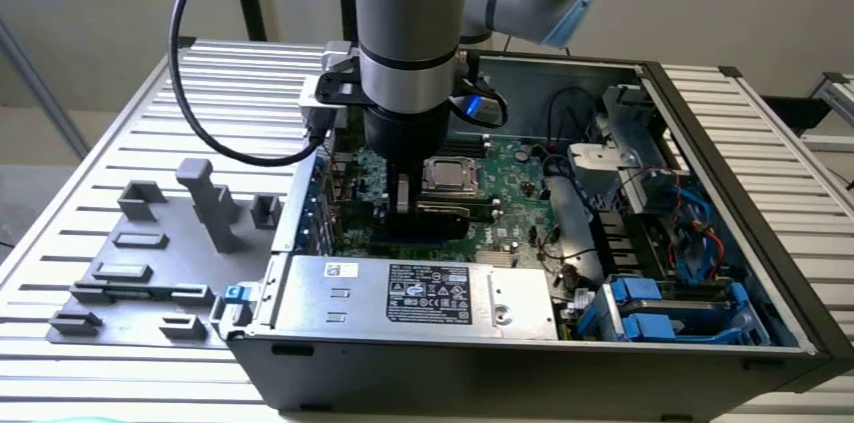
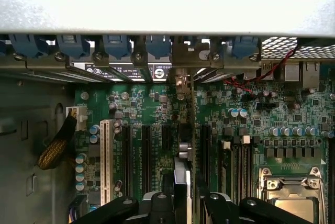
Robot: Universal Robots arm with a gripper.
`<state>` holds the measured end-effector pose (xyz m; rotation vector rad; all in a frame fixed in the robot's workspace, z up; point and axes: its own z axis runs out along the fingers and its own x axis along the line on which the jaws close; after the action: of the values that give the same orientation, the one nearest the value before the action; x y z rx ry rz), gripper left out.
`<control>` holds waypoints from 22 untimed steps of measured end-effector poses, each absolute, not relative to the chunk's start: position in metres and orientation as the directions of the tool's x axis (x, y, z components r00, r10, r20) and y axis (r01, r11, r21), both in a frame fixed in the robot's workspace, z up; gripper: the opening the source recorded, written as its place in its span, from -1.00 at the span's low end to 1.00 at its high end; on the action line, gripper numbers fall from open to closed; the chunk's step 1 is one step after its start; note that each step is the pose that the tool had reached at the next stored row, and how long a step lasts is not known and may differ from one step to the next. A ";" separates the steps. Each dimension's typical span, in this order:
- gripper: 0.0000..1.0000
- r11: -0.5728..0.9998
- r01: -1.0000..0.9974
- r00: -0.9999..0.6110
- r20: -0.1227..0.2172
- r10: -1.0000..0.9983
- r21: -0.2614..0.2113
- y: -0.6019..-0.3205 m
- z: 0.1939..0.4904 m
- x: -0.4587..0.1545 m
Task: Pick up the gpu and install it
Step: 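Insert the gpu into the slot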
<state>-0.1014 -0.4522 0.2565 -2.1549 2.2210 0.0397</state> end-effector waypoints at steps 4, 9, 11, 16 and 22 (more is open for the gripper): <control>-0.47 0.030 -0.999 -0.030 -0.052 -0.998 -0.014 -0.452 0.256 -0.101; -0.47 0.030 -0.999 -0.030 -0.052 -0.998 -0.012 -0.452 0.258 -0.101; -0.47 0.030 -0.999 -0.030 -0.052 -0.998 -0.011 -0.452 0.258 -0.101; -0.47 0.030 -0.999 -0.030 -0.052 -0.998 -0.010 -0.452 0.258 -0.101; -0.47 0.031 -0.999 -0.030 -0.054 -0.998 -0.010 -0.452 0.255 -0.101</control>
<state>-0.1014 -0.4522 0.2553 -2.1556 2.2218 0.0473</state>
